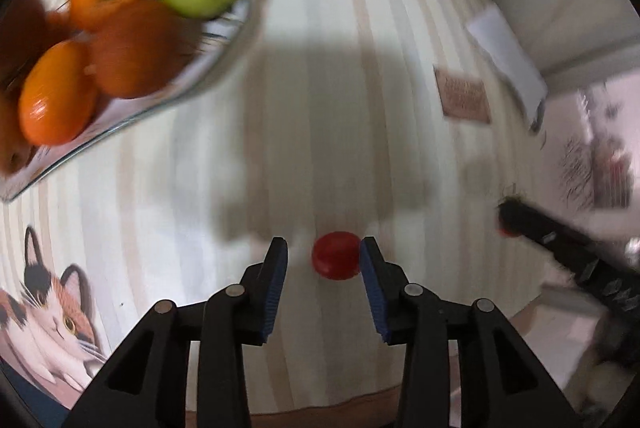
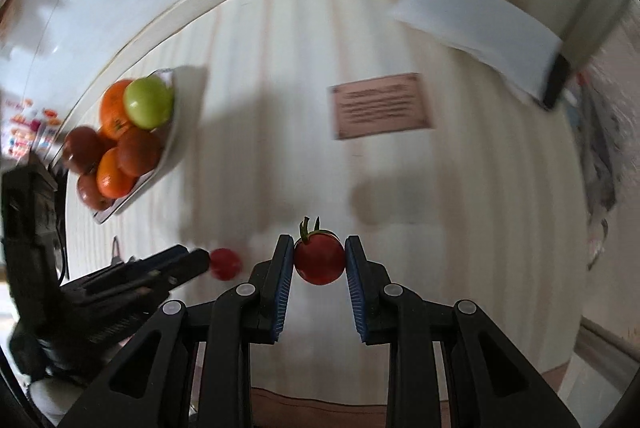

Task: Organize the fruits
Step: 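Carry both held cherry tomatoes up toward the floral plate, then lower both cherry tomatoes onto the plate and open both grippers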

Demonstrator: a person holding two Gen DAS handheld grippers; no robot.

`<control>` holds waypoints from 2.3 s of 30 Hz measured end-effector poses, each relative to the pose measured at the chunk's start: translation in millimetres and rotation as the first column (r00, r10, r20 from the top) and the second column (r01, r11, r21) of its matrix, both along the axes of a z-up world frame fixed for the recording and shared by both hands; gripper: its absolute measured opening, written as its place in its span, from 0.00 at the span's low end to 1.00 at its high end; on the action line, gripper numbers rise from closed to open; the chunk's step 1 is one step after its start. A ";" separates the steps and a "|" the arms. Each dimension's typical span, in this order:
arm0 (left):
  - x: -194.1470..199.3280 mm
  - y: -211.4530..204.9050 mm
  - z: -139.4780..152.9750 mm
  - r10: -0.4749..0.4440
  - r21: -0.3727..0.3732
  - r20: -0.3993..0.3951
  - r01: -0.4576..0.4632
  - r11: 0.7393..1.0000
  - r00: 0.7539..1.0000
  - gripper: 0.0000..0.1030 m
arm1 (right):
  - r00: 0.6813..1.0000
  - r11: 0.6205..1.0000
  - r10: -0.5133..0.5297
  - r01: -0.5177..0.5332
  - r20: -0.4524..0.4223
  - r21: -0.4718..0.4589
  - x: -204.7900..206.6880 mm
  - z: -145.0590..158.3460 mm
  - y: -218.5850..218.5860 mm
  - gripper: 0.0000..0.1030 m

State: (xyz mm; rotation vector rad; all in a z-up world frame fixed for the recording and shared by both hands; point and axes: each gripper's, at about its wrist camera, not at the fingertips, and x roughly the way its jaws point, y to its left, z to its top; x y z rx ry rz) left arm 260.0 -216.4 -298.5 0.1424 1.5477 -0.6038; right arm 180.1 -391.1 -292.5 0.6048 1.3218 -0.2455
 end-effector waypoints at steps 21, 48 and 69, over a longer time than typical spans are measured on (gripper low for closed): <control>-26.6 -19.1 12.4 -0.119 0.061 0.161 0.111 0.992 0.980 0.22 | 0.999 1.000 -0.026 0.026 0.028 -0.009 -2.2 1.4 -7.6 0.28; 80.5 244.2 66.0 0.568 -0.124 0.131 -0.555 0.823 0.813 0.22 | 0.859 0.891 0.436 -0.453 0.268 0.001 123.4 5.2 215.9 0.28; 155.9 276.3 24.0 0.566 -0.148 -0.024 -0.563 0.813 0.824 0.23 | 0.835 0.884 0.466 -0.451 0.292 -0.119 154.5 -21.4 303.4 0.29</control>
